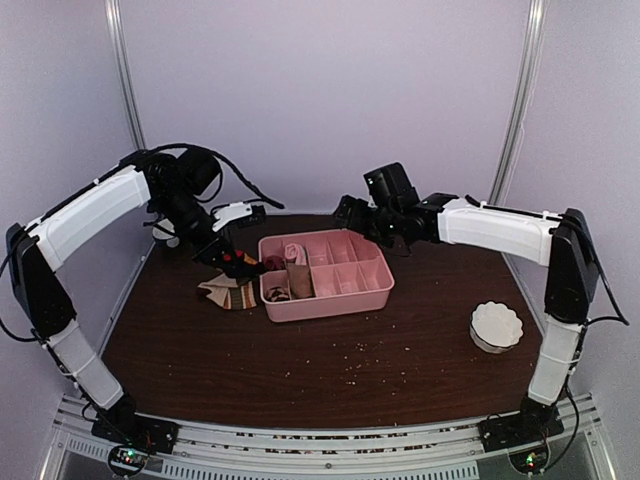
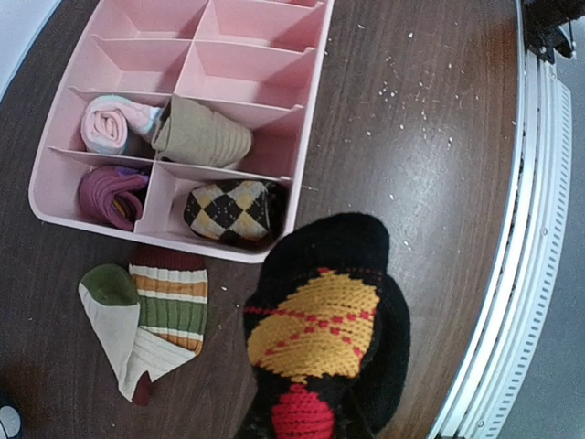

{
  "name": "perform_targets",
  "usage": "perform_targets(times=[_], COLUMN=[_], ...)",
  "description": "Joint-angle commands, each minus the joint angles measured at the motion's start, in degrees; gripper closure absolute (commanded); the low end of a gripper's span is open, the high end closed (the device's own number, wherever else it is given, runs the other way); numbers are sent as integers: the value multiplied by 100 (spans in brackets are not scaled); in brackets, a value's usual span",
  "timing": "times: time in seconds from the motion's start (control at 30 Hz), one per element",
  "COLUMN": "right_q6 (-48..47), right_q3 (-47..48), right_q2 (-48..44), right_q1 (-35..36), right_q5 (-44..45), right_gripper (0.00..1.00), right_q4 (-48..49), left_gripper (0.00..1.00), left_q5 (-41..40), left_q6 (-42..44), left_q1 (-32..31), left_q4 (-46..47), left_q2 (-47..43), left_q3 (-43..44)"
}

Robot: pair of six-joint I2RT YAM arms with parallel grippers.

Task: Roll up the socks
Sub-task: Move the storage box to the center of the board, then pass from the left arm to the right

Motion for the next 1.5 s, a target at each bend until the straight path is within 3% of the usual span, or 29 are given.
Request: perform_targets(times=[0.0, 0.03, 0.1, 0.2, 0.23, 0.3, 0.37, 0.43, 0.47, 0.53, 0.57, 0.6, 0.63, 0.73, 0.83, 1.03, 1.27, 1.47], right_q6=[-1121, -1297, -1161, -658, -710, -1317, -1954, -1659, -1084, -484, -156, -79, -246, -763, -647, -572, -539, -548], right_q3=[-423, -770, -1637, -2523, -2657, -2387, -1729, -1613, -1796, -3049, -3837, -4502, -4778, -4024, -3437, -2434, -1781, -1626], right_q2=[-690, -968, -1421, -1657, -1761, -2018, -2079, -2122, -2215, -2642, -2860, -3016, -3114, -2929, -2413, -1585, -1037, -852], right_q1=[-58, -84, -341, -916, -957, -683, -106, 146, 49, -433, -593, -513, -355, 63, 509, 1243, 1451, 1479], right_q5=[1509, 1386, 759, -755, -836, 44, 1678, 2470, 2297, 273, -615, -961, -1163, -2534, -3507, -4019, -4080, -3956], right_gripper=[2, 7, 1, 0, 0, 0, 0, 0, 0, 0, 0, 1, 0, 2, 5, 9, 39, 51], right_q4=[-470, 25, 1103, 2192, 2400, 1731, 411, -14, -46, 1918, 3677, 5016, 5693, 5009, 5149, 5187, 4914, 4580], left_gripper=[100, 100, 100, 100, 100, 100, 100, 100, 100, 100, 100, 100, 100, 100, 100, 100, 100, 100], left_q5=[211, 313, 641, 1499, 1655, 1832, 1995, 2177, 2265, 2453, 2550, 2657, 2745, 3055, 3211, 3285, 3407, 3418], left_q6=[-420, -486, -549, -392, -339, -311, -248, -179, -147, -107, -55, 18, 64, 351, 500, 544, 732, 919], left_q1=[31, 25, 32, 31, 32, 27, 27, 30, 27, 38, 39, 33, 40, 37, 34, 32, 34, 31], left_q4=[71, 23, -91, -146, -113, -35, -33, -34, -36, -49, -97, -158, -217, -556, -793, -905, -1227, -1458], left_q2=[628, 755, 919, 884, 826, 731, 681, 622, 579, 490, 455, 419, 402, 403, 392, 295, 227, 174], left_q3=[747, 909, 1156, 1195, 1155, 1087, 1097, 1100, 1091, 1101, 1116, 1123, 1130, 1240, 1362, 1378, 1503, 1563])
